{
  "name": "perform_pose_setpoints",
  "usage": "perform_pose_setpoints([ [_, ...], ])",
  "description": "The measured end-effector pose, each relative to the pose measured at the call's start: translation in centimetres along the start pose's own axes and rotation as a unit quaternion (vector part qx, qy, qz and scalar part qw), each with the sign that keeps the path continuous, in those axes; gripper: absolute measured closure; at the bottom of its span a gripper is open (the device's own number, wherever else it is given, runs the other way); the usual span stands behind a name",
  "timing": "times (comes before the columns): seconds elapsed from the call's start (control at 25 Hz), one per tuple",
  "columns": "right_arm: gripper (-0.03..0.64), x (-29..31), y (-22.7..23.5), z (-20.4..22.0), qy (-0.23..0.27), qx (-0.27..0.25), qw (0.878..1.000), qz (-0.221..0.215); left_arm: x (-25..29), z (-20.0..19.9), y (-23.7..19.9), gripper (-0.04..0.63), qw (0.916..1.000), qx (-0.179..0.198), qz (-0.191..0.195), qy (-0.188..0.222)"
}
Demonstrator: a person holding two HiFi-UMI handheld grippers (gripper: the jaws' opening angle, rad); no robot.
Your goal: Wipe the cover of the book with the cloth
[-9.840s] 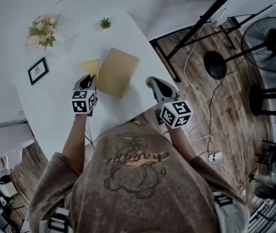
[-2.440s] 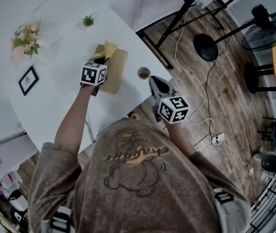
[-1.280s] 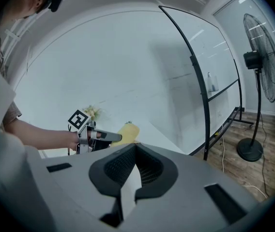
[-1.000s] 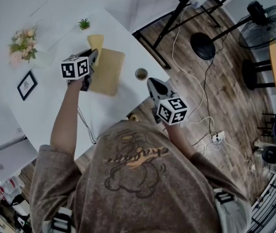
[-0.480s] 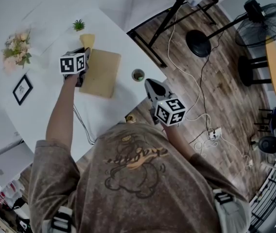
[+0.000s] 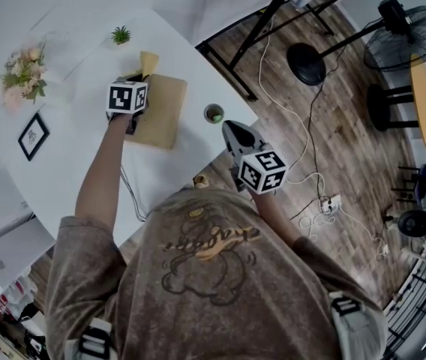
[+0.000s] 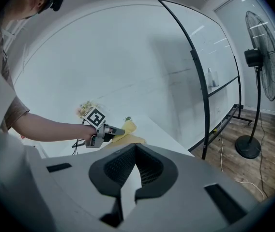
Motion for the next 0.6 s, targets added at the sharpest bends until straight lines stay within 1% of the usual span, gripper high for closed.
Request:
perform_pose_setpoints([
  [0.16, 0.615, 0.0, -0.2, 0.0, 0.000, 0.001, 1.000, -0.001, 0.2, 0.2, 1.2, 0.547, 0.9999, 0.010, 0.010, -0.005],
  [0.6, 0.615, -1.5, 0.5, 0.2, 0.008, 0.007, 1.000, 0.012, 1.1, 0.6, 6.9, 0.547, 0.9984, 0.028, 0.049, -0.005],
])
Point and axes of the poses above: the fingertips, and each gripper's own axes: x forward along the fingers, y to its right, z out of its underside, the point moved 1 cm from there along -x, backward along the fingers, and after that the axes turned 2 degrees about -z, right-handed, at the moved point
